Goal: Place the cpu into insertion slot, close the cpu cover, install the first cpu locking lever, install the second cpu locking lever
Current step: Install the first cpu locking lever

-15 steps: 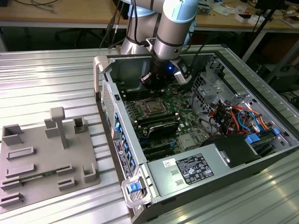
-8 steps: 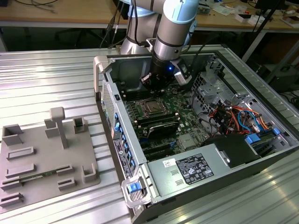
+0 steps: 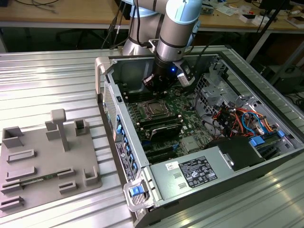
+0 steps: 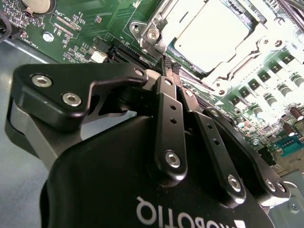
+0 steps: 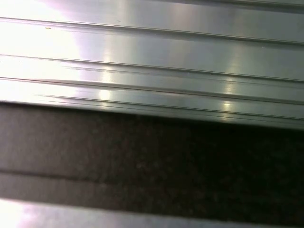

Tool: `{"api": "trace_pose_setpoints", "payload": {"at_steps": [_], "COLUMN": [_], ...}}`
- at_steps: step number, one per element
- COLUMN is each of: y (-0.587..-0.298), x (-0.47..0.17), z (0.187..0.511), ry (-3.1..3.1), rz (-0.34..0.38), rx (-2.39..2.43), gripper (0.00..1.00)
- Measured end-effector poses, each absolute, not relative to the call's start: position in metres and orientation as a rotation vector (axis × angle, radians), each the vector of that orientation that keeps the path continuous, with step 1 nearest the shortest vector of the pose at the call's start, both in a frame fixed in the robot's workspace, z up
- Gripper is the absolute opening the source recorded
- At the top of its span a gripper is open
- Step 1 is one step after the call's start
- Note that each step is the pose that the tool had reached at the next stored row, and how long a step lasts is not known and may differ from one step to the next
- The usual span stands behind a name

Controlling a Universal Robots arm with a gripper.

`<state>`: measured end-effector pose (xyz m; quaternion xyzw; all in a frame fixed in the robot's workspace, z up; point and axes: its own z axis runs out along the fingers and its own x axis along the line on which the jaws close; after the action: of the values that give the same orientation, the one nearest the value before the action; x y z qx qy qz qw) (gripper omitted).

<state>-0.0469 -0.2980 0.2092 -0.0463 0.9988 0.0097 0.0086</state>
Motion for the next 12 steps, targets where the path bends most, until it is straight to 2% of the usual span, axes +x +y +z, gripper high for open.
{"api": "trace_pose_setpoints", "payload": {"at_steps": [12], "y": [-0.2959], "x": [-0.0469], "z": [0.2078], "ry": [3.122], "rz": [-0.011], "rx": [-0.145], "gripper": [0.11]}}
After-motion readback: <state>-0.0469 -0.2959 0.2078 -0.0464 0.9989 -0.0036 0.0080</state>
